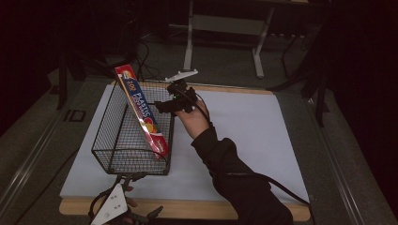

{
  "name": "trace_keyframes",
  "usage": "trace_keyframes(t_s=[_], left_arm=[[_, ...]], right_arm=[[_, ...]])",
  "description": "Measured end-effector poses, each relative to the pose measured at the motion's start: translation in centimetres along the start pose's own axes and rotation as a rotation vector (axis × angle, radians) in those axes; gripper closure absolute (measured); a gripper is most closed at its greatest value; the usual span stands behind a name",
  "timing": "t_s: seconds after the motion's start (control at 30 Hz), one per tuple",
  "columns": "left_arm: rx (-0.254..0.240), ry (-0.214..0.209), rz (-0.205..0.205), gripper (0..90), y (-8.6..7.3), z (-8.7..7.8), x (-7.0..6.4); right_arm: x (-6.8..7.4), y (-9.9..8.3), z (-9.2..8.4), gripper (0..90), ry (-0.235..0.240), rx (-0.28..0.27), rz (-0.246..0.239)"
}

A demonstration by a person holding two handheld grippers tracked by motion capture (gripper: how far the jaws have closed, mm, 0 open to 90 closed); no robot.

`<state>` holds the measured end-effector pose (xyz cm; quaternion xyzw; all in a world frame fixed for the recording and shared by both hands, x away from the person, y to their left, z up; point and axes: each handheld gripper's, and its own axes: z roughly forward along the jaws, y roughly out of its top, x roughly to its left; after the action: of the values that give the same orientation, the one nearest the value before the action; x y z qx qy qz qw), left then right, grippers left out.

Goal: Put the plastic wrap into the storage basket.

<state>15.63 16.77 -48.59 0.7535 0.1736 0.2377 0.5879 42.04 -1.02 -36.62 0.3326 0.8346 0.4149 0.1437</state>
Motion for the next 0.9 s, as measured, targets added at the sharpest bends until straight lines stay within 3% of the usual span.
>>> trace_keyframes(t_s=[0.2, 0.4, 0.7, 0.9], left_arm=[[0.007, -0.003, -0.001, 0.1, -0.1, 0.1, 0.0], [0.006, 0.000, 0.004, 0.2, 0.0, 0.1, 0.0], [0.006, -0.002, 0.011, 0.1, 0.0, 0.1, 0.0], [0.006, -0.003, 0.013, 0.1, 0.0, 0.1, -0.1]], right_arm=[[-1.8, -1.3, -1.5, 17.8, -0.033, 0.004, -0.009], [-3.5, -2.8, -2.7, 17.8, -0.049, -0.020, 0.033], [-5.6, -4.7, -4.6, 17.9, -0.074, -0.041, 0.049], [-7.3, -6.9, -6.2, 17.9, -0.101, -0.037, 0.054]])
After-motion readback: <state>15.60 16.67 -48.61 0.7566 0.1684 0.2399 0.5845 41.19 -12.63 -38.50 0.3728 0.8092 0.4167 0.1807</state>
